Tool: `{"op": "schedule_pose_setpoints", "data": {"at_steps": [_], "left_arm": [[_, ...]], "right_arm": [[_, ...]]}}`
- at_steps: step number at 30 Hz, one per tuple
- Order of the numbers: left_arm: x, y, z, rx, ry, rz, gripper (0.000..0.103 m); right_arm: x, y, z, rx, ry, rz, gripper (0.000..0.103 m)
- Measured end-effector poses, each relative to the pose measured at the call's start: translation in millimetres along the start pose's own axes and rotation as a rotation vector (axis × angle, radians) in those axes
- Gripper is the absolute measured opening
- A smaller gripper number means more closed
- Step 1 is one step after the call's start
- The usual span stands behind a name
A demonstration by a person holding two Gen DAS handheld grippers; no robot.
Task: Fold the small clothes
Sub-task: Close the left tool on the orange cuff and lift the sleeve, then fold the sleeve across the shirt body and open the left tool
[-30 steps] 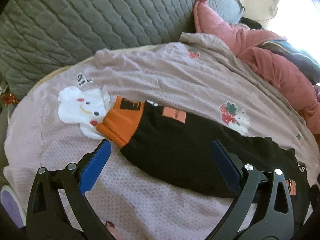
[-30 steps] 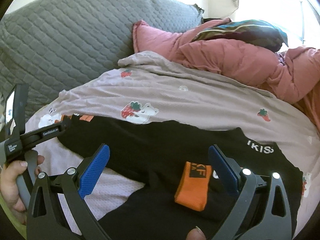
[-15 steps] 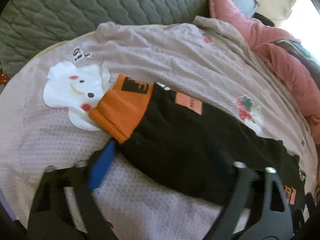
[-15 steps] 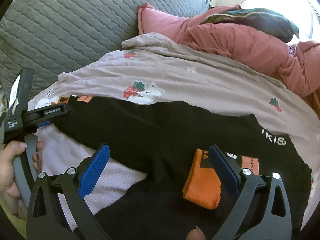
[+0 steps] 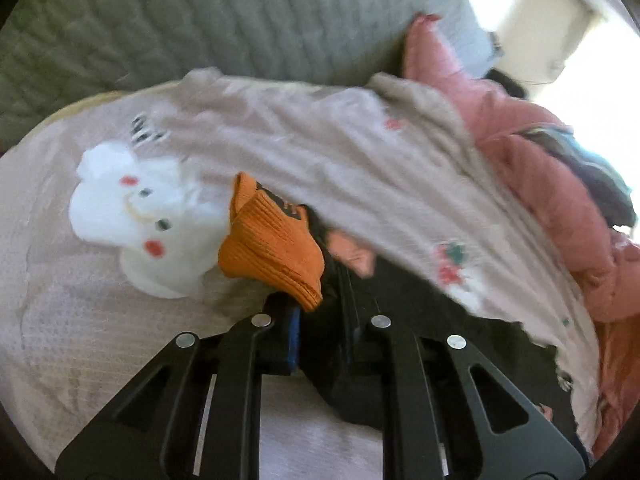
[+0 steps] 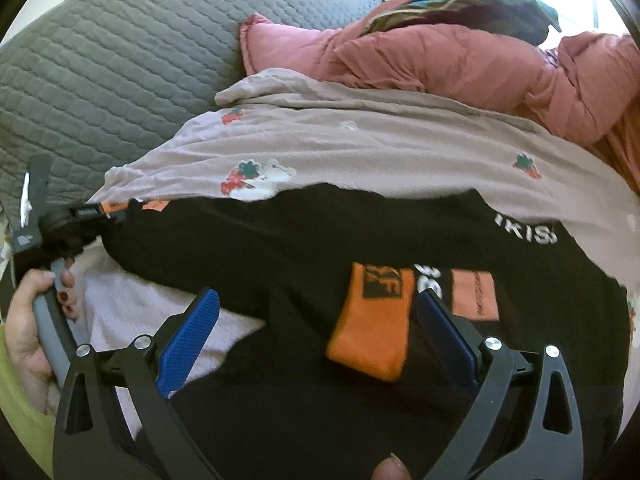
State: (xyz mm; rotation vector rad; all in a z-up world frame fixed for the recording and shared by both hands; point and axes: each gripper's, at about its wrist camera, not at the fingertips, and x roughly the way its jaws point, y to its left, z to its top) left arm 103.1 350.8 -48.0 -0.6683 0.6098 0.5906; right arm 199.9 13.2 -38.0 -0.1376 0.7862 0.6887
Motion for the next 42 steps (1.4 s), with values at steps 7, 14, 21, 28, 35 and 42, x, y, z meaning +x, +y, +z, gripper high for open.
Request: {"op": "schedule_pose_setpoints", "data": {"at_steps": [7, 14, 21, 28, 35, 42], "left_arm": [[-28.2, -33.8, -6.8, 0.119, -0.075, -0.146, 0.008], [-53.3, -78.9, -27.1, 0.290, -0.122, -0.311, 0.008], [-74.5, -129.8, -65.0, 0.450, -0.111, -0.435, 0.008], [-74.7, -178.5, -112.9, 0.622, -0.053, -0.464, 0.008], [-63.8, -197.5, -143.9, 0.762, -0.009, -0.443, 0.008], [-62.9, -207.7, -169.9, 0.880, 0.056, -0.477, 0.017]], "right_arm": [[-11.3, -32.8, -14.8, 0.062, 0.009, -0.040, 0.098], [-36.3, -62.1, -25.2, 0.109, -0.016, -0.078, 0.098], [-66.9, -88.1, -36.1, 0.126, -0.043, -0.136, 0.098], [-93.1, -118.4, -50.1, 0.177, -0.065, -0.196, 0.098], [-99.2, -143.3, -65.1, 0.214, -0.050, -0.258, 0.098], [-98.2, -148.7, -67.0, 0.236, -0.041, -0.261, 0.098]]}}
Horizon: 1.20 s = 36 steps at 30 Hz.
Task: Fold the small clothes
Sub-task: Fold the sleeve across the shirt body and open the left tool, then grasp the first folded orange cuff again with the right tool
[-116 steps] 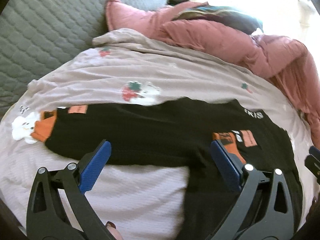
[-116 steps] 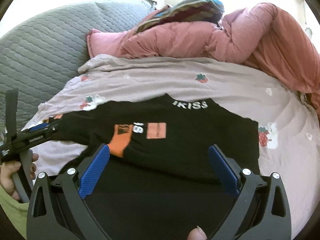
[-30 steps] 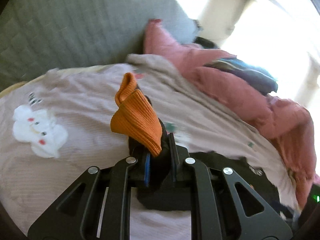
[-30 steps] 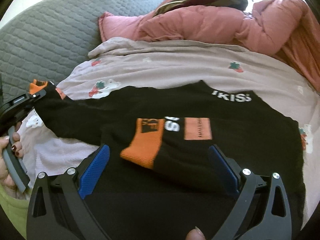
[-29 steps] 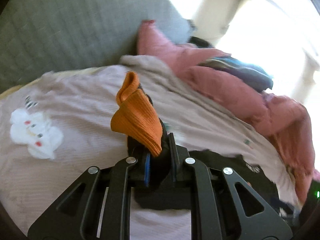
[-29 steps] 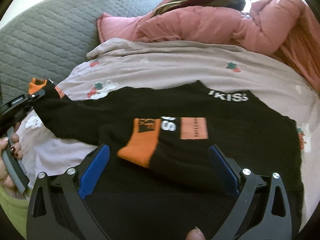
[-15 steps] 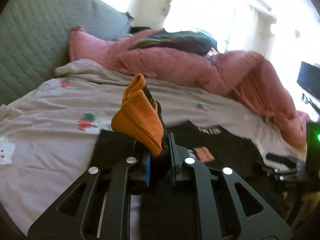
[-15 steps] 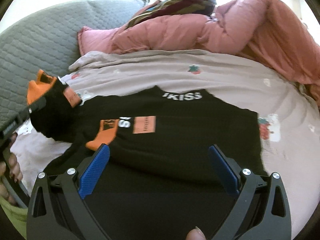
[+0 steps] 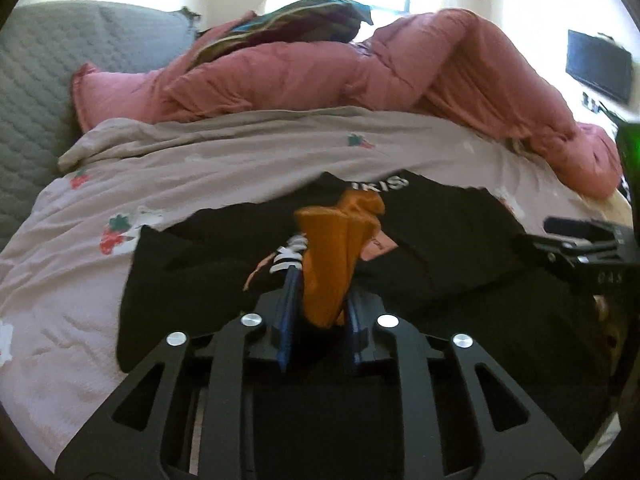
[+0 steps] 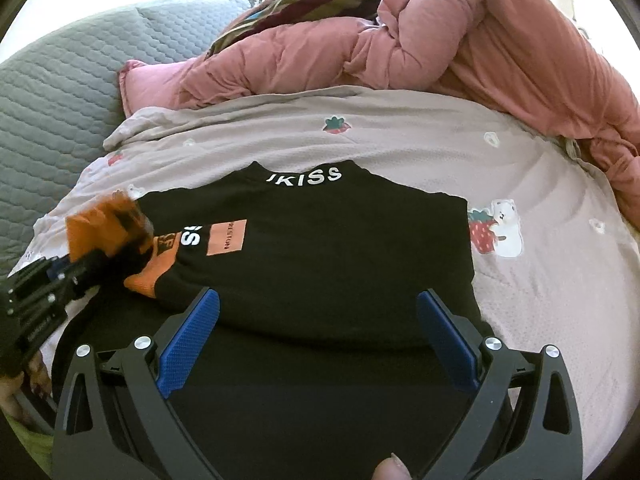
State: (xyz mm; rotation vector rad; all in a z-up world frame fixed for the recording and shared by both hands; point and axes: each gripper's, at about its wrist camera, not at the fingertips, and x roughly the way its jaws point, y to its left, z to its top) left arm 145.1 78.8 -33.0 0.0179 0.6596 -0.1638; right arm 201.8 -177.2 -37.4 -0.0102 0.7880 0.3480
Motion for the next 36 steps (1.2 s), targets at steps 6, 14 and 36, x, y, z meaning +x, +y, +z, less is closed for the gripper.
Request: {"op": "schedule_pose_setpoints", "data": {"at_steps": [6, 14, 36], "left_arm": [[-14.8, -9.3, 0.7, 0.032, -0.037, -0.115, 0.046], [-34.7, 33.2, 8.2, -0.163, -0.122, -0.081, 0.060], [-39.1, 122.3, 0.8, -0.457, -0.089, 0.182, 0.085]], "right_arm": [[0.7, 1.3, 1.0, 0.018, 0.007, 0.025, 0.098], [1.8, 23.0, -0.1, 0.023, 0.032, 0.135, 0.098], [62.0, 117.5, -2.4, -0.058, 0.151, 0.350, 0.017]]}}
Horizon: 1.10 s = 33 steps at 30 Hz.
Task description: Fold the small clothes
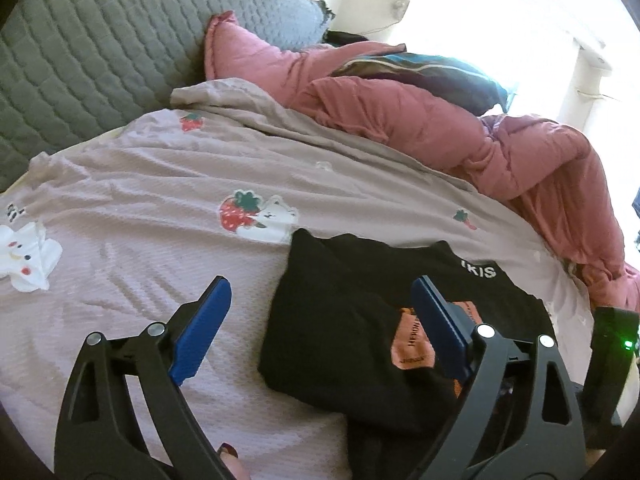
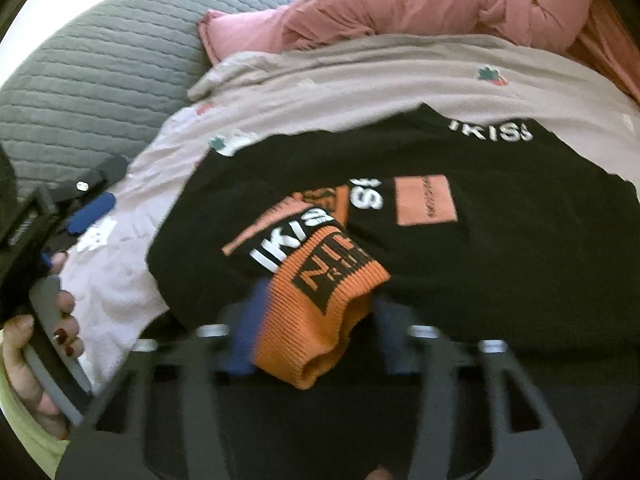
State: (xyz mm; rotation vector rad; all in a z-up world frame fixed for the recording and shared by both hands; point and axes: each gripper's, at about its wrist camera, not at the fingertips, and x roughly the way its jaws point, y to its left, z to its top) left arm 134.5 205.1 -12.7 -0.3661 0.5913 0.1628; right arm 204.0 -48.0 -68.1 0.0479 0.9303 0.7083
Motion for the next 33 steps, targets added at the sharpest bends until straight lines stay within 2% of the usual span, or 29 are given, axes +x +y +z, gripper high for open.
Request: {"op": "schedule_pose_setpoints", "data": {"at_steps": [1, 5, 9, 12, 18, 28, 31, 33], "left_arm": [[-0.6, 1.7, 0.7, -0.007, -0.001, 0.001, 0.085], [-3.4, 7.1, 3.1, -0.024, -0.015, 0.006, 0.085], [-4.3, 6.1, 3.4, -0.014, -0.025, 0.022, 0.085], [-4.9, 4.2, 3.5, -0.005, -0.027, 0.019, 0.085], [-4.4, 3.0, 2.1, 0.003, -0.028, 0.016, 0.085], [6.0, -18.6, -1.1, 0.061, 0.016, 0.020, 0.085], [11.4, -37.6, 1.6, 0.079, 0.054, -0.015, 0.085], [16.7, -52.8, 3.1, 0.113, 0.071, -0.013, 0.085]], "right_arm": [[-1.8, 1.9, 0.6, -0.012, -0.011, 0.006, 0.008], [-21.4, 10.5, 6.9, -0.058, -0.086, 0.035, 0.008], [-56.3, 9.9, 23.6, -0.091, -0.190, 0.021, 0.005], [-79.8, -0.2, 36.7, -0.085, -0.245, 0.013, 0.005], [-115.6, -31.4, 52.9, -0.064, -0.327, -0.057, 0.005], [-135.9, -95.0, 45.8, 0.022, -0.336, -0.144, 0.005], [-136.1, -106.1, 37.6, 0.042, -0.332, -0.149, 0.005], [-135.5, -112.7, 33.9, 0.053, -0.328, -0.153, 0.005]]}}
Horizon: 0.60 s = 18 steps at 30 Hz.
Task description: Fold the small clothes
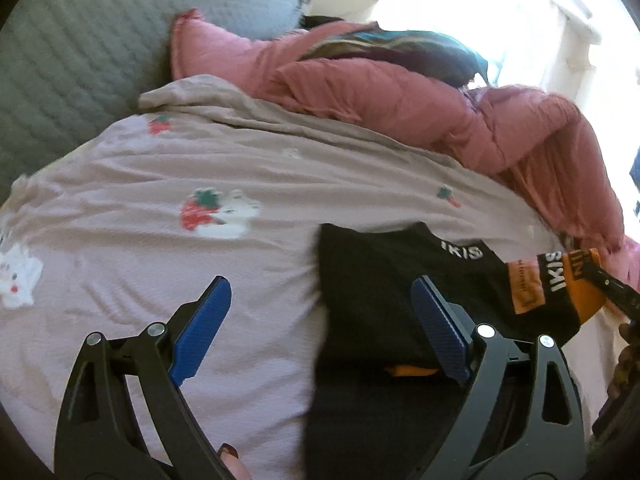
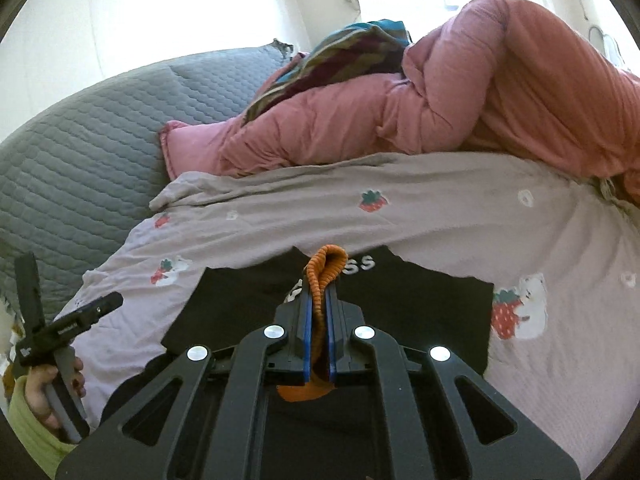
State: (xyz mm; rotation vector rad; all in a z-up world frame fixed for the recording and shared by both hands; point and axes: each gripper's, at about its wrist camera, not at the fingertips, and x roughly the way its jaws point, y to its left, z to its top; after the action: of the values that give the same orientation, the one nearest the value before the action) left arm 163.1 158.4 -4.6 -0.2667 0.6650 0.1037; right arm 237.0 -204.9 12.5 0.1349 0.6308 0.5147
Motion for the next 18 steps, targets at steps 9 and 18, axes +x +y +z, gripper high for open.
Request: {"op": "schedule_pose_setpoints", "data": {"at_steps": [9, 18], "left_arm": [[48.3, -57.3, 6.9, 0.078, 0.115, -0.030, 0.085], [83.4, -74.1, -18.8, 0.173, 0.190, -0.129, 0.085]], "right_arm": [[0.6, -10.3, -6.8, -0.007, 0.007, -0.030, 0.005], [7.6, -22.2, -14.5, -0.005, 0.031, -0.079, 0.005]]}}
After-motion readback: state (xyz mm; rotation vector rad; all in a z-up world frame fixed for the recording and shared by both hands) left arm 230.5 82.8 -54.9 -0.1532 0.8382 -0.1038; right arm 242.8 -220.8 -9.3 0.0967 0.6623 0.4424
